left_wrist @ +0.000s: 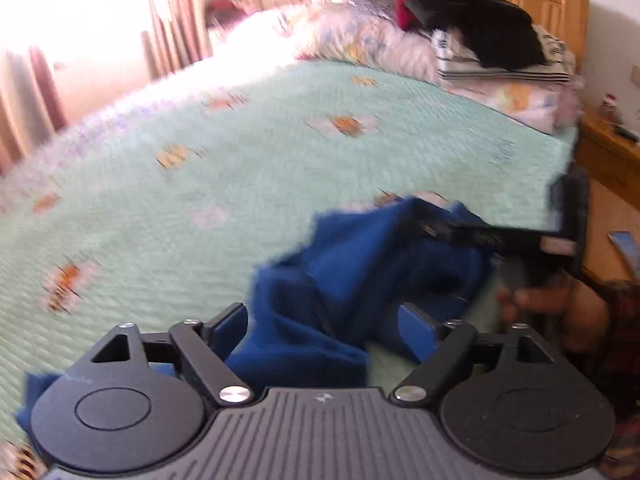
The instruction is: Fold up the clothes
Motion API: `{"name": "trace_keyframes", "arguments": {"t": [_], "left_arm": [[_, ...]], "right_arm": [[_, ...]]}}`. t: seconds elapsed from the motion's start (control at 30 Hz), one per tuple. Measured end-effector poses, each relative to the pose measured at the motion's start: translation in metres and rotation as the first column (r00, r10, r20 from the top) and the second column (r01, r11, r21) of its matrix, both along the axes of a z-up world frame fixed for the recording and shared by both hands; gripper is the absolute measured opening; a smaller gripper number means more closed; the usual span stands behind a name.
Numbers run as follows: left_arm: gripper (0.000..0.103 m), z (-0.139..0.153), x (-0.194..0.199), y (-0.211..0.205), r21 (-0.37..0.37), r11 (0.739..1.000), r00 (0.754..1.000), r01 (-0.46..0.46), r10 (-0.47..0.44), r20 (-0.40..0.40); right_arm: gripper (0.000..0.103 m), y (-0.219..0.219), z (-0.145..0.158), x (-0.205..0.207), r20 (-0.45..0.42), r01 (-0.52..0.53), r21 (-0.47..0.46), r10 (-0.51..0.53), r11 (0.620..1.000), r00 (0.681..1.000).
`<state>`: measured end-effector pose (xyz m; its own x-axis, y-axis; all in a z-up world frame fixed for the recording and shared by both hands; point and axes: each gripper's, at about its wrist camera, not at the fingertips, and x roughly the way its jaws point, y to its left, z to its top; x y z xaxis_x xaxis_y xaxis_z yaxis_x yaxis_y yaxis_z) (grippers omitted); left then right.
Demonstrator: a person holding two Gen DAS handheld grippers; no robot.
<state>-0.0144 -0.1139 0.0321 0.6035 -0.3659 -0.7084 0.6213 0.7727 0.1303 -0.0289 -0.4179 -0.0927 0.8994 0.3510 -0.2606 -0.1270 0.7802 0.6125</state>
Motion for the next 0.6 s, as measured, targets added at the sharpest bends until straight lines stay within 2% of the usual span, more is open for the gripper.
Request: {"name": "trace_keyframes", "arguments": {"t": [0.1,0.2,0.23,0.27,0.3,0.33,0.43,0.53,0.6], "left_arm": [[0.086,-0.012,0.024,-0.011,0.042,0.999,0.999,-0.027,0.028,-0.026],[0.077,-0.035,0.056,-0.015,0.08,0.995,0.989,-0.066,0.076,-0.127],[0.068,-0.043,0.066,-0.016,0.082,0.993,0.98,-0.08,0.094,-0.176],[0.053,-0.05,0.073,-0.014,0.073,0.993,0.969,-0.092,0.107,-0.225],[0.043,-0.057,0.078,-0.012,0.059,0.993,0.955,-0.103,0.116,-0.272],[0.029,-0.059,0.078,-0.012,0.065,0.992,0.955,-0.106,0.119,-0.27],[0.01,-0.061,0.073,-0.018,0.107,0.989,0.974,-0.101,0.12,-0.191],[0.008,-0.044,0.074,-0.015,0.154,0.977,0.986,-0.151,0.159,-0.041],[0.008,-0.025,0.083,-0.005,0.152,0.964,0.976,-0.218,0.214,0.043]], "right_arm": [[0.084,0.0,0.0,0.0,0.0,-0.001,-0.004,0.001,1.0,1.0],[0.084,-0.001,0.0,-0.001,0.001,-0.003,-0.002,0.003,1.0,1.0],[0.084,-0.002,0.0,-0.001,0.002,-0.004,-0.002,0.004,1.0,1.0],[0.084,-0.002,0.0,-0.001,0.002,-0.005,-0.001,0.005,1.0,1.0],[0.084,-0.002,-0.001,-0.001,0.002,-0.005,-0.001,0.005,1.0,1.0],[0.084,-0.002,-0.001,-0.001,0.003,-0.005,0.0,0.005,1.0,1.0],[0.084,-0.004,-0.001,-0.003,0.008,-0.004,0.011,0.004,1.0,1.0],[0.084,-0.007,0.001,-0.008,0.025,0.017,0.026,-0.018,1.0,1.0],[0.084,-0.008,0.007,-0.019,0.08,0.075,0.005,-0.075,0.997,0.994]]}}
